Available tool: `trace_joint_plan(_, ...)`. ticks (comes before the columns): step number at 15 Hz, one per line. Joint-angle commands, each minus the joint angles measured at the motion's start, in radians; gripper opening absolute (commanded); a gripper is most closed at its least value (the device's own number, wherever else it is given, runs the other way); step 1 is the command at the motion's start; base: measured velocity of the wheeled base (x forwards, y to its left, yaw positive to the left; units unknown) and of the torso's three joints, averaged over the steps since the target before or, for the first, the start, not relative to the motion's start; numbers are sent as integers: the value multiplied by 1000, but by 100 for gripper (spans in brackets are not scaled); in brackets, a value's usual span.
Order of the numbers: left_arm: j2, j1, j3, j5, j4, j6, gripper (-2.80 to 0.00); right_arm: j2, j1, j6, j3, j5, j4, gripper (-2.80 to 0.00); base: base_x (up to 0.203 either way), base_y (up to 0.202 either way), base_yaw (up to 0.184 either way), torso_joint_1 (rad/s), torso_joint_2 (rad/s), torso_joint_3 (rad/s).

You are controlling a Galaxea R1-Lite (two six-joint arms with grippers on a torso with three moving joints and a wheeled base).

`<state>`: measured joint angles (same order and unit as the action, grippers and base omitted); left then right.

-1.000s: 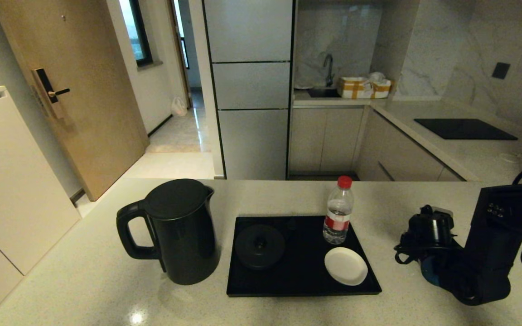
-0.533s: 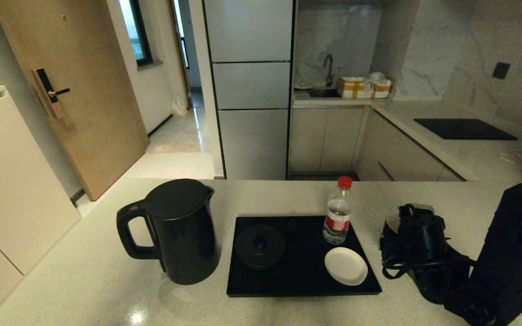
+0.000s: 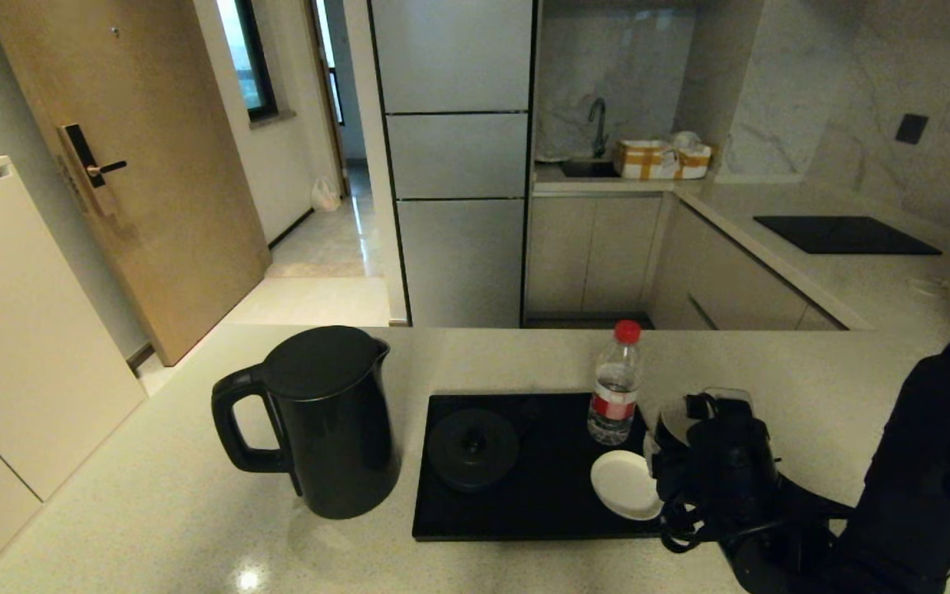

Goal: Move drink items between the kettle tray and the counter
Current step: Return the tea cup to its original position

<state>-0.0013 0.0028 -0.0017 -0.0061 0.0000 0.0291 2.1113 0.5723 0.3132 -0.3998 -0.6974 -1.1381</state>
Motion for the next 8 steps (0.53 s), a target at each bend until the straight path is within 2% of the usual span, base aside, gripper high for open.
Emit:
trace_joint_plan(1,0,0,0,0,-1,0,-280,48,20,4,-12,3,-9,-280,0,0,0,0,0,0)
trace_joint_plan(8,0,0,1,0,0,0,-280,169,38,0,-142,30,-14,-280,0,0,0,0,0,0)
